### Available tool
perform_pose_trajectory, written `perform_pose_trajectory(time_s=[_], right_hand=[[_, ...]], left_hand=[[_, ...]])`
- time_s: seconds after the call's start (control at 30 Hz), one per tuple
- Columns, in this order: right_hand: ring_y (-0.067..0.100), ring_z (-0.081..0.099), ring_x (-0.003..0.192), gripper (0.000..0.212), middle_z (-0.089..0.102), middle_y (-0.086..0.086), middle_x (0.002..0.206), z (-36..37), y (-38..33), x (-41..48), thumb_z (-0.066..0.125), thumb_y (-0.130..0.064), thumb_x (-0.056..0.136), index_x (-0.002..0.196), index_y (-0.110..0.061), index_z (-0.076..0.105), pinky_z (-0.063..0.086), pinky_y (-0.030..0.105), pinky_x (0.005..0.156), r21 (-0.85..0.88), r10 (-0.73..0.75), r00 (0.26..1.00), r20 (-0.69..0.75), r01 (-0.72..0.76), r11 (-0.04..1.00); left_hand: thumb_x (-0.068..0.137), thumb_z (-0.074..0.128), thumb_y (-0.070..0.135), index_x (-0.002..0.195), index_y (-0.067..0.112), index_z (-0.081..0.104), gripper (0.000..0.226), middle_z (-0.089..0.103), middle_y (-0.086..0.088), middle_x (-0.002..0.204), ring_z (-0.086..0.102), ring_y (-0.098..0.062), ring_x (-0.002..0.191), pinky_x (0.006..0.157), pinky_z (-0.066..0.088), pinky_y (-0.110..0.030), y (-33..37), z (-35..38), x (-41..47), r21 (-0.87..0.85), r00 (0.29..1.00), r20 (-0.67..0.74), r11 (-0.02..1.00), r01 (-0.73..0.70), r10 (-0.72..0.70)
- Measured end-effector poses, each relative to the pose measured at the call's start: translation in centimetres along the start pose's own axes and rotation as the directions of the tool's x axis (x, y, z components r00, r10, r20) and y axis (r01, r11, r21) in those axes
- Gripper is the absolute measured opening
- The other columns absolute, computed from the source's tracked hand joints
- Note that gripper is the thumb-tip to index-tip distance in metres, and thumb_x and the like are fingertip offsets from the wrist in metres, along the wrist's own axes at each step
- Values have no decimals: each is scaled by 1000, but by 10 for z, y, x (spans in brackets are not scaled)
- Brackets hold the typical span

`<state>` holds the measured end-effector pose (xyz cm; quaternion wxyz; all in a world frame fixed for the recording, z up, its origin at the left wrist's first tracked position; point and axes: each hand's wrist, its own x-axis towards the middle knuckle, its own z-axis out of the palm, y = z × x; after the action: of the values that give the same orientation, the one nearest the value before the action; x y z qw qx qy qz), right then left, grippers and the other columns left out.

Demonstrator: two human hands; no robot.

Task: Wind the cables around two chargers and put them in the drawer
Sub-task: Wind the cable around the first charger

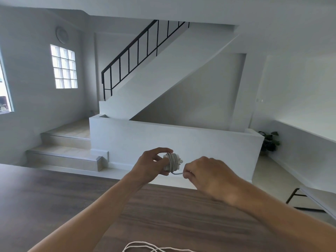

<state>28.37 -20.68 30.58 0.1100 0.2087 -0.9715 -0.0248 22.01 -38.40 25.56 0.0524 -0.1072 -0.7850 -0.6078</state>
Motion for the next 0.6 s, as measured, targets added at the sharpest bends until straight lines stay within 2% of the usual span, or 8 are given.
perform_pose_trajectory(time_s=[0.13, 0.2, 0.27, 0.4, 0.47, 0.53, 0.6], right_hand=[[27, 64, 94, 31, 68, 2, 104, -29, 5, 4, 39, -42, 100, 106, -26, 66, 42, 33, 74, -105, -60, 995, -77, 52, 993], [25, 65, 92, 30, 69, -2, 102, -35, 11, 11, 42, -43, 99, 103, -29, 67, 41, 32, 71, -150, -95, 987, -130, 75, 986], [22, 65, 89, 26, 70, -7, 100, -37, 17, 19, 44, -43, 98, 98, -32, 68, 43, 31, 71, -176, -118, 978, -173, 87, 981], [18, 65, 88, 25, 70, -13, 98, -32, 35, 27, 45, -41, 98, 95, -33, 68, 46, 29, 72, -154, -111, 965, -239, 75, 985], [13, 63, 84, 22, 68, -18, 85, -27, 44, 27, 49, -39, 97, 94, -33, 70, 45, 29, 71, -37, -45, 971, -235, 37, 999], [5, 59, 74, 19, 59, -23, 69, -17, 54, 28, 54, -33, 96, 89, -34, 71, 43, 28, 69, 151, 48, 980, -191, -19, 988], [3, 57, 68, 25, 60, -20, 65, -4, 62, 28, 55, -23, 94, 78, -36, 69, 46, 30, 67, 325, 97, 985, -145, -45, 945]], left_hand=[[90, 57, 18, 99, 41, 70, 28, 66, -7, 90, 75, -23, 64, 86, 58, -39, 7, 5, -6, 126, 996, 54, 990, -71, 64], [90, 57, 20, 98, 45, 67, 28, 66, -4, 94, 74, -20, 65, 81, 58, -30, 14, 9, -11, 184, 988, 121, 976, -114, 93], [89, 57, 18, 105, 41, 66, 29, 66, 1, 94, 74, -19, 68, 75, 57, -22, 21, 12, -16, 226, 977, 189, 963, -145, 102], [89, 57, 13, 112, 38, 64, 34, 66, -2, 99, 75, -22, 72, 83, 59, -30, 28, 13, -23, 185, 958, 260, 968, -171, 120], [91, 57, 11, 117, 35, 61, 36, 64, -8, 100, 74, -24, 71, 80, 59, -29, 30, 10, -25, 95, 952, 280, 984, -153, 121], [92, 56, 5, 121, 29, 61, 38, 62, -11, 95, 72, -26, 69, 77, 59, -31, 32, 7, -27, -28, 941, 311, 991, -128, 130], [94, 51, -2, 123, 21, 62, 39, 60, -17, 93, 69, -28, 70, 74, 58, -30, 35, 5, -28, -134, 931, 337, 986, -102, 142]])
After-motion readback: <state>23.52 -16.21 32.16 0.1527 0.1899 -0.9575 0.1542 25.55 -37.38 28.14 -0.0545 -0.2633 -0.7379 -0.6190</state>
